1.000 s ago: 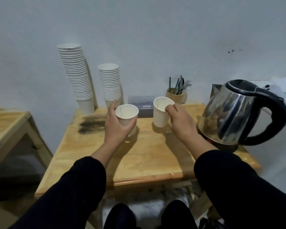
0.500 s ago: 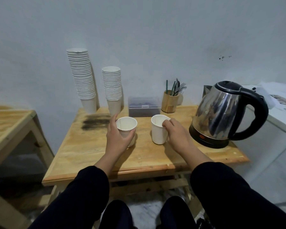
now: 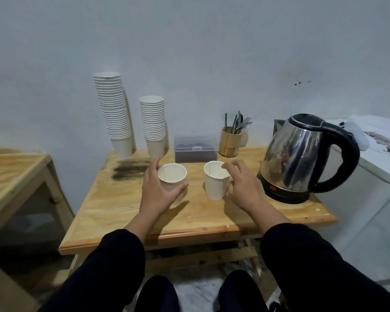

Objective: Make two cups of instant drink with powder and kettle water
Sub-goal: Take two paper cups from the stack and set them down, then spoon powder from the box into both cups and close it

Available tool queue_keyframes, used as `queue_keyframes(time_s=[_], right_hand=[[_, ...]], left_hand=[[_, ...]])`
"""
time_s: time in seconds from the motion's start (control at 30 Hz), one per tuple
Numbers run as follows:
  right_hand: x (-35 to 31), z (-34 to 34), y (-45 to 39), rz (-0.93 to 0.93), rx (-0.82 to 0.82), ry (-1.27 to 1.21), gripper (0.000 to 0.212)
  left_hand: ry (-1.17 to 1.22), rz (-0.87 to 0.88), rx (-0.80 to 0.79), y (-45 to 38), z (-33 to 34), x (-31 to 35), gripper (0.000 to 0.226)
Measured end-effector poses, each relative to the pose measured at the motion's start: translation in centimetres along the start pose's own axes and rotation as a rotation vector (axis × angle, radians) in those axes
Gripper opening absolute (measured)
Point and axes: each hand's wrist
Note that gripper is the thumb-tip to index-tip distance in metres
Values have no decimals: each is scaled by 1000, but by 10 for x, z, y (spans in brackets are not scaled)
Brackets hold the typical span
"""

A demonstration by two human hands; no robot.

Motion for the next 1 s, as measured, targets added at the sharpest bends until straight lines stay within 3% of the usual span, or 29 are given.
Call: queue_keyframes(time_s=[0.2, 0.33, 0.63, 0.87, 1.0], right_hand=[[0, -23, -18, 43, 112, -40, 35], [4, -34, -41, 104, 133, -56, 26], [19, -32, -107, 230, 101, -137, 25], [25, 3, -155, 348, 18, -216, 25], [28, 23, -181, 367, -9, -288, 30]], left_hand=[[19, 169, 112, -35, -22, 21, 58], [-96, 243, 75, -78, -24, 35, 40], [-219, 278, -204, -156, -11, 39, 24], [-420, 292, -580, -183, 25, 11, 29], [-493, 283, -687, -196, 48, -10, 35]])
Point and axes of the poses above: each hand's wrist, its own y-axis away from the middle knuckle, its own z-axis out of the palm, x = y × z, and after that the axes turned 7 degrees about z, right-handed
